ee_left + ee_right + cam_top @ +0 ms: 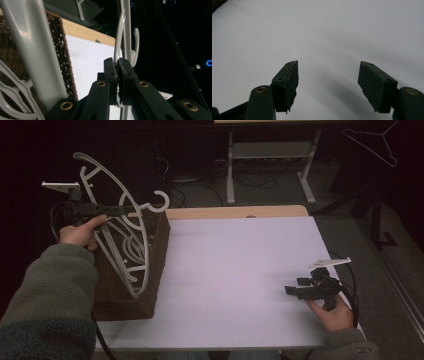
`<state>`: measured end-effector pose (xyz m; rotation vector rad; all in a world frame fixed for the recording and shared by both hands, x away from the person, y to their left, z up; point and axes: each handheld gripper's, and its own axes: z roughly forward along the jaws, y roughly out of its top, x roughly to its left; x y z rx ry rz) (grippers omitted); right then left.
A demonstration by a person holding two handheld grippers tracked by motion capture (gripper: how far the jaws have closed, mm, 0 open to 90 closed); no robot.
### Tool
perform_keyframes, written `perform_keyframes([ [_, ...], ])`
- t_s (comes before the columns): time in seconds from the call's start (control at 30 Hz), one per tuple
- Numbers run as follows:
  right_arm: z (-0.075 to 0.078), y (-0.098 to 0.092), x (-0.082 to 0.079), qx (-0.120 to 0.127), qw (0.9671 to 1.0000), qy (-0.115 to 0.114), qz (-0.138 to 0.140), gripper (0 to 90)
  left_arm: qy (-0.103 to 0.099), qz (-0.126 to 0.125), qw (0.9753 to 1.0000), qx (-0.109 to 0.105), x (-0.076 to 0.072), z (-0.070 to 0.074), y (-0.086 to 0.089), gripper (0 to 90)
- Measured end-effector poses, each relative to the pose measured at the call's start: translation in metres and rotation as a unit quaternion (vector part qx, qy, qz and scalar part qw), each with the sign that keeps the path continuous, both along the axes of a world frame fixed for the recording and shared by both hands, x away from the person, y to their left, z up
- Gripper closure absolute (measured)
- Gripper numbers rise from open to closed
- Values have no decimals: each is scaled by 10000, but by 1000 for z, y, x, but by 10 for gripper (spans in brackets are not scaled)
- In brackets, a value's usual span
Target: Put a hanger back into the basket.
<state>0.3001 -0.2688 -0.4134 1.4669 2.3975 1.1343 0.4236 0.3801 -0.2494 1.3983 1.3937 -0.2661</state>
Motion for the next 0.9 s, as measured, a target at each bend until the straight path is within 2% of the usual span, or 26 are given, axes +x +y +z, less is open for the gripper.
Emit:
perform_keyframes([
  [0.13,0,0,0,-16,10000,-9,26,312,7,133,9999,42,2,1,14,865],
  [0.23,0,1,0,-2,10000,-17,28,310,99,274,9994,178,5,-4,24,865],
  [0.3,0,1,0,-6,10000,-30,44,309,139,321,9992,189,7,-9,29,865],
  [0.53,0,1,-1,3,10000,-43,49,307,342,320,9982,384,13,-27,31,864],
  [0.63,1,0,-1,21,10000,-47,42,307,427,289,9972,548,15,-36,31,864],
  [0.9,1,-1,-2,50,10000,-52,37,305,591,305,9949,755,14,-50,33,860],
])
